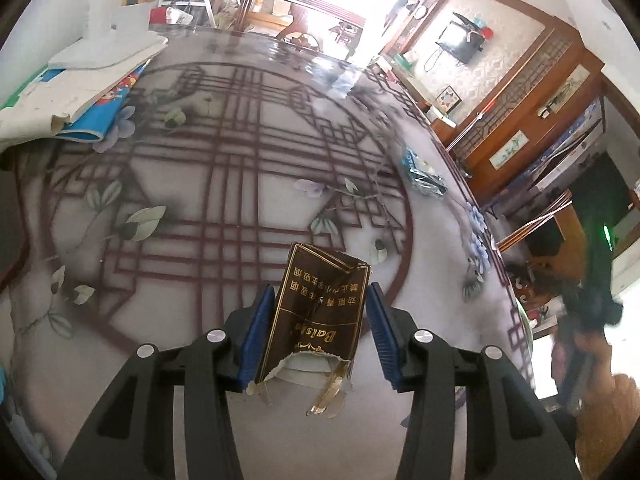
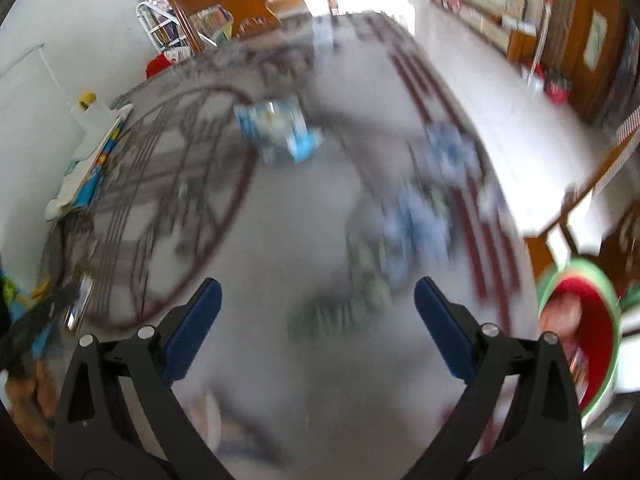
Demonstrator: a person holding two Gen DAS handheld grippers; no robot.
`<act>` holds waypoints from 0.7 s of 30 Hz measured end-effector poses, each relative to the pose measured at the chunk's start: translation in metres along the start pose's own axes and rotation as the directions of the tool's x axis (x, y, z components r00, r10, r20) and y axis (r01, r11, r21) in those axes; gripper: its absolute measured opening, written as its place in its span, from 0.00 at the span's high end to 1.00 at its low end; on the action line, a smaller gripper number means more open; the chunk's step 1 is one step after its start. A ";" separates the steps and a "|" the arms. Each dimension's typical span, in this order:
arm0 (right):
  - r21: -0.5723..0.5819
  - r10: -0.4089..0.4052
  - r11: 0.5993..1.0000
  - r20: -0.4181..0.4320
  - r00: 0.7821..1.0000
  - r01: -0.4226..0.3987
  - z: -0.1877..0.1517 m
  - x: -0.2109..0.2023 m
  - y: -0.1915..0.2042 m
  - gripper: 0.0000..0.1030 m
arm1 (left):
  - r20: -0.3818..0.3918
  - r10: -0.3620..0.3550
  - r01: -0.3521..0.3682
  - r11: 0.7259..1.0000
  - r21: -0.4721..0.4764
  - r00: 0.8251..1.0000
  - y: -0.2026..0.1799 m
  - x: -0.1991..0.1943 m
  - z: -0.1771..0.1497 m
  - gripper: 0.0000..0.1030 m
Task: Collect trash
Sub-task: 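Grasp the white-blue snack wrapper with the right tool while the left tool holds the pack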
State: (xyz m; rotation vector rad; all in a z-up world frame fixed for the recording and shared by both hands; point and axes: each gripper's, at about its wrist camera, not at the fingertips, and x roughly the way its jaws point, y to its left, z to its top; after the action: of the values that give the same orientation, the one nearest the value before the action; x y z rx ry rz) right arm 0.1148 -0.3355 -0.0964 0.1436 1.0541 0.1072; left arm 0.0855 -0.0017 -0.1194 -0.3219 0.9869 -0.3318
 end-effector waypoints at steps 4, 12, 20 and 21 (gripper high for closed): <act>-0.123 -0.106 0.986 0.029 0.994 0.109 0.059 0.034 0.030 0.07 | -0.005 0.003 -0.003 1.000 0.021 1.000 -0.006 0.002 0.000 0.56; -0.231 -0.188 0.956 -0.005 0.982 0.182 0.115 0.101 0.071 0.06 | 0.030 0.029 -0.029 0.999 0.020 0.999 -0.001 -0.006 0.005 0.56; -0.260 -0.259 0.935 -0.044 0.965 0.239 0.119 0.133 0.077 0.45 | 0.049 0.051 -0.051 0.999 0.010 0.997 0.003 -0.009 0.007 0.56; -0.249 -0.245 0.942 -0.047 0.968 0.226 0.117 0.130 0.077 0.46 | 0.049 0.051 -0.051 0.999 0.009 0.998 0.004 -0.008 0.007 0.56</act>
State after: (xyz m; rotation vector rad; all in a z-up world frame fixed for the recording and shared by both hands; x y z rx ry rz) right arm 0.2794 -0.2474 -0.1378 -0.2103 1.1190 0.0238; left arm 0.0882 0.0058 -0.1110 -0.2940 0.9438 -0.2811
